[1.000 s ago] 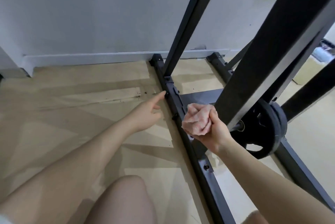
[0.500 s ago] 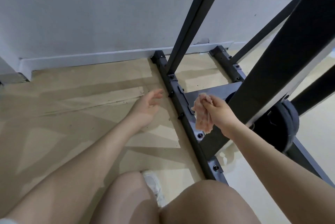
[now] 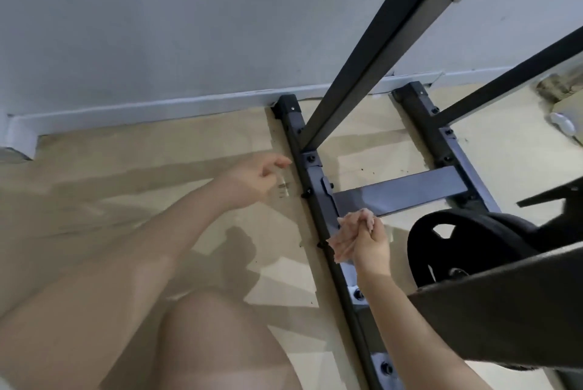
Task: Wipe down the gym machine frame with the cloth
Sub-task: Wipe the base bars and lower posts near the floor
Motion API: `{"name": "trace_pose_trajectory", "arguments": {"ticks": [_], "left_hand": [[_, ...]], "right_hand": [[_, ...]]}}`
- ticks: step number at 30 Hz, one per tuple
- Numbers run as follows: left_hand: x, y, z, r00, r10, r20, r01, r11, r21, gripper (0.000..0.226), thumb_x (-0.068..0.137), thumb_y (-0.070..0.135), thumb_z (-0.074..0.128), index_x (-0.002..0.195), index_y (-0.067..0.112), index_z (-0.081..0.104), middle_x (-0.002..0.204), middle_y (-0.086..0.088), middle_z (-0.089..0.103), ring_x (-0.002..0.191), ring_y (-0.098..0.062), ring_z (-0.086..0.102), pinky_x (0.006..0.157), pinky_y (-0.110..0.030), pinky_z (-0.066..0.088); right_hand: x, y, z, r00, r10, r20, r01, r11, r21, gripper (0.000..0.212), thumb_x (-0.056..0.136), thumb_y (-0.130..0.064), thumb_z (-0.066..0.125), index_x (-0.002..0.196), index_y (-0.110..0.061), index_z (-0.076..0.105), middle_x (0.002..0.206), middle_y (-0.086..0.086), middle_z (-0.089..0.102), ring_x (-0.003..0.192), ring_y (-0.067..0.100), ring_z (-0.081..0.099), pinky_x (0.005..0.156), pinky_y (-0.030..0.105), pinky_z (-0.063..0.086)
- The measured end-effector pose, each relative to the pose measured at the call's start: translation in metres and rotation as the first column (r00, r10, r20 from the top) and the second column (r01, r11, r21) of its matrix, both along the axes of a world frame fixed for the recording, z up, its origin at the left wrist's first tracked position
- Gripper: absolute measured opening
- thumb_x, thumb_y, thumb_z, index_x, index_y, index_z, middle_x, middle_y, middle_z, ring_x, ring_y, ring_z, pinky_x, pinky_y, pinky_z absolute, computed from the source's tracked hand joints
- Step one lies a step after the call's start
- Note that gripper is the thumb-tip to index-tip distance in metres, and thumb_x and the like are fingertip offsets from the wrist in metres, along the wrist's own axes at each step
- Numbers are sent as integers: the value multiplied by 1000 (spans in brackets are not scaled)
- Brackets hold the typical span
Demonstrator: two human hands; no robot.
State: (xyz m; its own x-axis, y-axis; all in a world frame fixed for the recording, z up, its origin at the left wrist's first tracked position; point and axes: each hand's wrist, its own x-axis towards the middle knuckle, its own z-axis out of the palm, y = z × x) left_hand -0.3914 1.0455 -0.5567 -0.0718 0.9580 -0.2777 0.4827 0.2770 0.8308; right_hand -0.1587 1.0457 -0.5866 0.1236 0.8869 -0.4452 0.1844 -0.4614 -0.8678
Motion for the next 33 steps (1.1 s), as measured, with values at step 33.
{"name": "trace_pose_trajectory", "arguments": {"ticks": [33], "left_hand": [[172,96,88,65,-822,566,841,350,412,60,91,-4,38,146,17,28,143,0,38,124,-8,42,88,-10,43]], "right_hand": [[-18,-19,158,-599,420,682,212,904,-371,35,86,-44,44,95,-18,66,90,0,59,98,19,52,79,35,33]]}}
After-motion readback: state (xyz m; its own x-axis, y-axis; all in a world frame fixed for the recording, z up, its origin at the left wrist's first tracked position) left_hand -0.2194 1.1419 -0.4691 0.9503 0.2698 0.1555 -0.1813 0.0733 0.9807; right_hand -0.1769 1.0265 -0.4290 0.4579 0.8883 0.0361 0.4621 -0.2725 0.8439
